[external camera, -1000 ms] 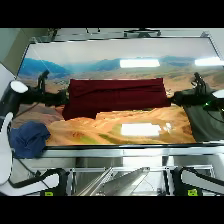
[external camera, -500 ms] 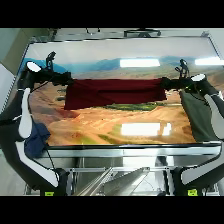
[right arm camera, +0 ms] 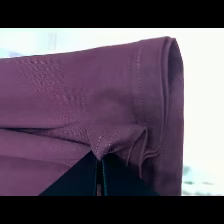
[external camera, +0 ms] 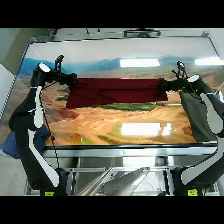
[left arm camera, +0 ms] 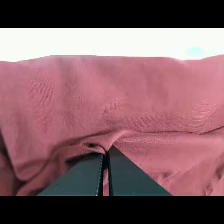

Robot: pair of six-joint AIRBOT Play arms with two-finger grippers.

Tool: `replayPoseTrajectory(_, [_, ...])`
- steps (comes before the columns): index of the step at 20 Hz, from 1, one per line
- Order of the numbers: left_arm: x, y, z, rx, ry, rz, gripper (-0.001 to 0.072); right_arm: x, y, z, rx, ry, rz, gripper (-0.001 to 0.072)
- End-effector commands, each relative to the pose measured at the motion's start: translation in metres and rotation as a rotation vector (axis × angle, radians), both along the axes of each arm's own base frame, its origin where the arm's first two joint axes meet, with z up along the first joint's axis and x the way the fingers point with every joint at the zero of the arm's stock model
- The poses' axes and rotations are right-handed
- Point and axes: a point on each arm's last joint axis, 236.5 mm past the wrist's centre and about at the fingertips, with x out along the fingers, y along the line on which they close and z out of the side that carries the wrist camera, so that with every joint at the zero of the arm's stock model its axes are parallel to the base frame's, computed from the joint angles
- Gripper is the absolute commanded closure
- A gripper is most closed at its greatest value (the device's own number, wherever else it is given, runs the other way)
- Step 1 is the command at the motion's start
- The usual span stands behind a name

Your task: Fold the shirts.

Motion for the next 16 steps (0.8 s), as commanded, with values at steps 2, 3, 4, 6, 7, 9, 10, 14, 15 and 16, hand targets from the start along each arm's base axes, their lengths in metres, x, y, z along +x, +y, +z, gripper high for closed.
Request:
replayPoseTrajectory(2, [0.003, 0.0, 0.005, 0.004, -0.022, -0.001, 0.0697, 0.002, -0.003, 0.005, -0.029, -0.01, 0.021, 0.0696])
replayPoseTrajectory(3, [-0.001, -0.001, -0.001, 0.0, -0.003, 0.0, 0.0697, 0.002, -0.002, 0.004, -0.03, -0.01, 0.023, 0.0696])
replayPoseTrajectory(4, [-0.005, -0.005, -0.008, 0.001, 0.013, -0.006, 0.0697, 0.002, -0.002, 0.004, -0.03, -0.01, 0.022, 0.0696])
replayPoseTrajectory(6, [-0.006, -0.006, -0.011, 0.005, 0.015, -0.012, 0.0698, 0.002, -0.005, 0.004, -0.042, -0.009, 0.024, 0.0696])
replayPoseTrajectory(7, [-0.005, -0.007, -0.01, 0.006, 0.009, -0.012, 0.0698, 0.002, -0.005, 0.004, -0.042, -0.009, 0.024, 0.0696])
replayPoseTrajectory(9, [-0.004, -0.007, -0.01, 0.007, 0.004, -0.009, 0.0699, 0.002, -0.004, 0.004, -0.041, -0.008, 0.026, 0.0694])
replayPoseTrajectory(10, [-0.004, -0.007, -0.009, 0.003, 0.004, -0.009, 0.0694, 0.0, -0.003, 0.005, -0.038, -0.005, 0.033, 0.0599])
replayPoseTrajectory(14, [0.005, -0.005, 0.028, -0.001, -0.051, -0.035, 0.0367, 0.0, -0.024, 0.027, -0.102, -0.014, 0.041, 0.022])
replayPoseTrajectory(15, [0.01, 0.001, 0.042, 0.003, -0.081, -0.025, 0.0367, 0.001, -0.035, 0.029, -0.109, -0.001, 0.005, 0.0149])
replayPoseTrajectory(16, [0.013, 0.01, 0.059, 0.008, -0.118, -0.003, 0.0367, -0.001, -0.046, 0.026, -0.097, 0.025, -0.041, 0.0098])
